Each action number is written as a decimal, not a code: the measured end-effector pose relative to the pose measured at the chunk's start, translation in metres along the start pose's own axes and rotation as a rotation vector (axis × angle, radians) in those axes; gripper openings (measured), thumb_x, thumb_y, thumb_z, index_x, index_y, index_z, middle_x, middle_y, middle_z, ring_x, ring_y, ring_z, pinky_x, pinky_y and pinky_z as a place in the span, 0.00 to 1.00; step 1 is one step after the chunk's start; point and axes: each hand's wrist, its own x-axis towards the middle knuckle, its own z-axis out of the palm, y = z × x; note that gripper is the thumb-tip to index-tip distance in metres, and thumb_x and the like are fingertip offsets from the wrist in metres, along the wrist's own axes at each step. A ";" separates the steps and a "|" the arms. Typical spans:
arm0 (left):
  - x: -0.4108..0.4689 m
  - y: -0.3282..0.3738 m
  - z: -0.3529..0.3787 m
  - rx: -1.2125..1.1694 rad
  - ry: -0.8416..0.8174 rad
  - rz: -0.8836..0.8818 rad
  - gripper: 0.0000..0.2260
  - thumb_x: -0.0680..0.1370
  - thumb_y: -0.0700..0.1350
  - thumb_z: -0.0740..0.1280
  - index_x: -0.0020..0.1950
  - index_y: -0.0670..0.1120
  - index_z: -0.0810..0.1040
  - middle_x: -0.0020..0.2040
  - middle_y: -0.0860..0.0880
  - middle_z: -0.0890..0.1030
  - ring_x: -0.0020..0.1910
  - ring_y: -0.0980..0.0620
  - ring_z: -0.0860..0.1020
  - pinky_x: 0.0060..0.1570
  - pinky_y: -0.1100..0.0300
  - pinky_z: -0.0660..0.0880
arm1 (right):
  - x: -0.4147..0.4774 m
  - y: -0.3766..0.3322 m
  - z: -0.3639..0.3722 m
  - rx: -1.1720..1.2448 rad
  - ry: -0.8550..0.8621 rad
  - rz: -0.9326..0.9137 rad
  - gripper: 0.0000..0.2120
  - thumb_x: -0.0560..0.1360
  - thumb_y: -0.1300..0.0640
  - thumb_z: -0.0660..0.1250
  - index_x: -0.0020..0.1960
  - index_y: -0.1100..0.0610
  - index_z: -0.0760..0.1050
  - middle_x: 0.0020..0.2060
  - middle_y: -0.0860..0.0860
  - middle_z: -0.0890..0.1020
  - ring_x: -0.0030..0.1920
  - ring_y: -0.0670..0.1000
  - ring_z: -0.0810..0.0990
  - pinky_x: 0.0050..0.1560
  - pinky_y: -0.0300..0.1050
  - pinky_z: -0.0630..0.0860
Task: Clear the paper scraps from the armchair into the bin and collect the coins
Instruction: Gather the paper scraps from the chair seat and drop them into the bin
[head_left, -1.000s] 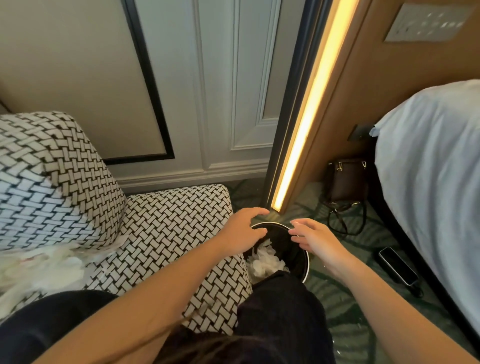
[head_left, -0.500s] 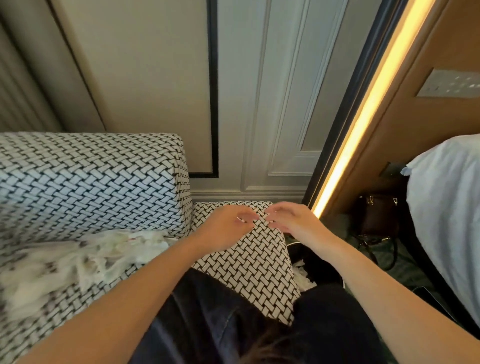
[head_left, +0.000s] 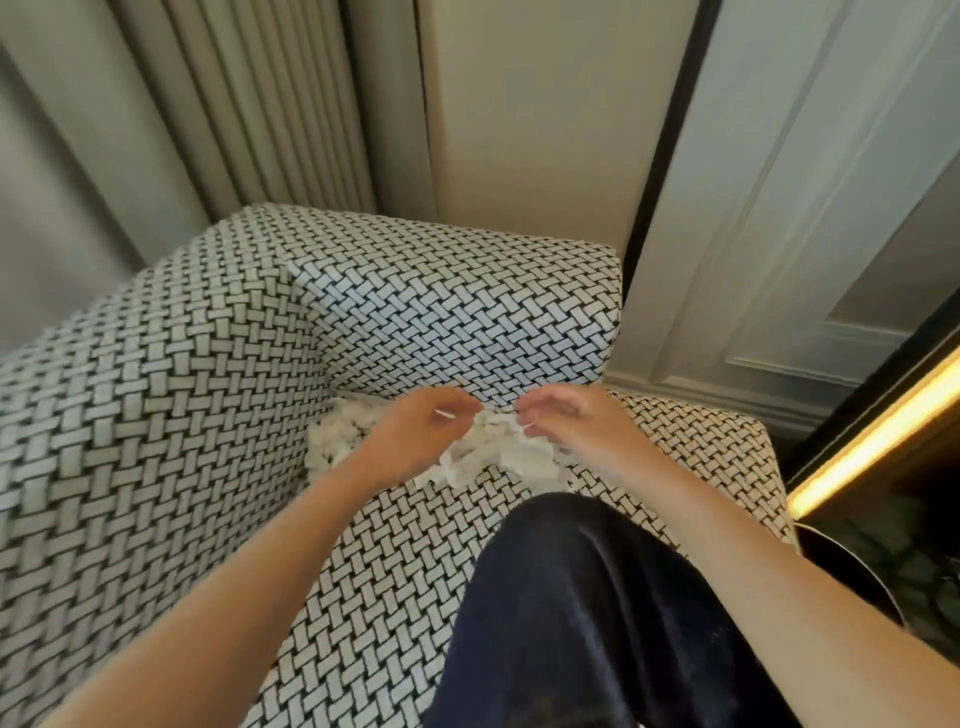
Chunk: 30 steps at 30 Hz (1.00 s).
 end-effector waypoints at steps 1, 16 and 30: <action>-0.004 -0.011 -0.006 -0.014 0.010 -0.033 0.12 0.79 0.44 0.62 0.61 0.49 0.76 0.57 0.55 0.79 0.54 0.57 0.77 0.55 0.61 0.74 | 0.006 -0.002 0.014 0.024 -0.023 0.004 0.07 0.77 0.56 0.64 0.53 0.51 0.78 0.48 0.45 0.83 0.47 0.41 0.81 0.51 0.37 0.76; -0.040 -0.112 -0.015 -0.172 0.270 -0.425 0.09 0.79 0.42 0.63 0.54 0.50 0.80 0.56 0.54 0.79 0.57 0.56 0.75 0.60 0.60 0.69 | 0.061 0.026 0.116 -0.735 -0.317 0.136 0.18 0.79 0.47 0.58 0.68 0.43 0.69 0.73 0.52 0.63 0.74 0.60 0.53 0.71 0.55 0.56; -0.033 -0.108 0.042 -0.369 0.285 -0.449 0.13 0.78 0.39 0.62 0.60 0.49 0.78 0.64 0.54 0.73 0.39 0.58 0.73 0.30 0.75 0.68 | 0.056 0.020 0.100 -0.163 0.013 0.139 0.13 0.78 0.60 0.59 0.52 0.65 0.80 0.46 0.55 0.83 0.43 0.50 0.79 0.51 0.45 0.77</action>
